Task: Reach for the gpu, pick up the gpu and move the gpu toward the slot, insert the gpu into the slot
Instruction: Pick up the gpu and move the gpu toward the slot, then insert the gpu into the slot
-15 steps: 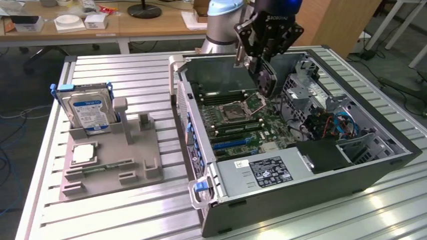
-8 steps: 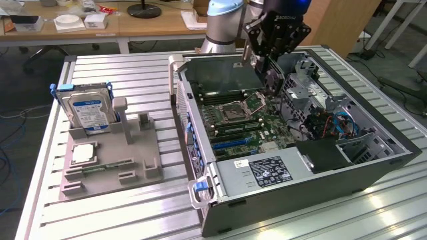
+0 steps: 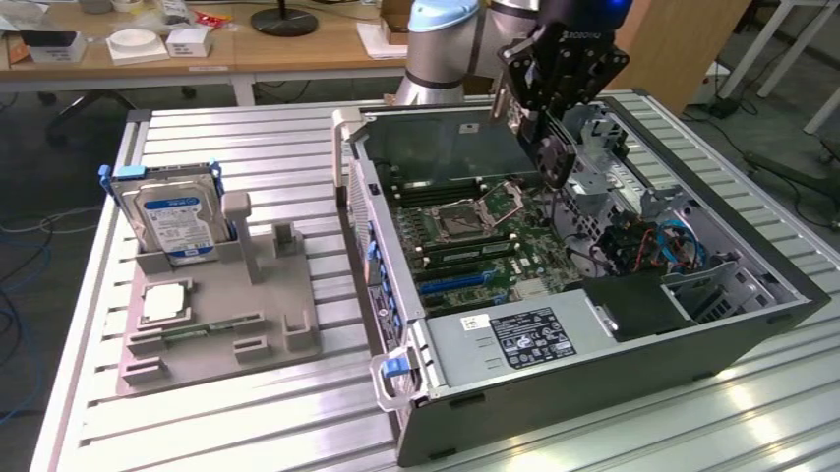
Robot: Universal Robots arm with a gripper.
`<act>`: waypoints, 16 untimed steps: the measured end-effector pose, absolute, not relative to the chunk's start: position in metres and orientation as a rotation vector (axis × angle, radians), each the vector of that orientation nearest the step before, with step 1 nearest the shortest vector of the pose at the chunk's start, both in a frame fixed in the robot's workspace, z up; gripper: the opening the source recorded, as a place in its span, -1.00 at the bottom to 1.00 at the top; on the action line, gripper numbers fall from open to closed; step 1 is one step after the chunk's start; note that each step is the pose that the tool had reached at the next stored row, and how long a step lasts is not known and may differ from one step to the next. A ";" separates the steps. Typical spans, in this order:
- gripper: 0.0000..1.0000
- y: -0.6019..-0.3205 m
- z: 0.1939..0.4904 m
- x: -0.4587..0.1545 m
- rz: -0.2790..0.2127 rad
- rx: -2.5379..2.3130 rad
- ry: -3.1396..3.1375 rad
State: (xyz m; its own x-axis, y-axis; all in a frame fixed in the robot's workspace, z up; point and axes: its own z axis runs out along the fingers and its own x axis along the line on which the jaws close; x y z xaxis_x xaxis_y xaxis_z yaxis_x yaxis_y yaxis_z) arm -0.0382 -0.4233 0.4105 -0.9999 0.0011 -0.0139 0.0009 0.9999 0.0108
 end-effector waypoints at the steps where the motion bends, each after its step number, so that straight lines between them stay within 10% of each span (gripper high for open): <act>1: -0.47 -0.423 0.410 -0.038 0.017 0.001 3.128; 16: -0.47 -0.423 0.410 -0.038 0.017 0.000 3.128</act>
State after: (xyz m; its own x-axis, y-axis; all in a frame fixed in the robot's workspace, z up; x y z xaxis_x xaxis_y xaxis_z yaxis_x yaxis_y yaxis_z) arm -0.0377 -0.4233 0.4105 -0.9999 0.0001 -0.0140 0.0000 0.9999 0.0107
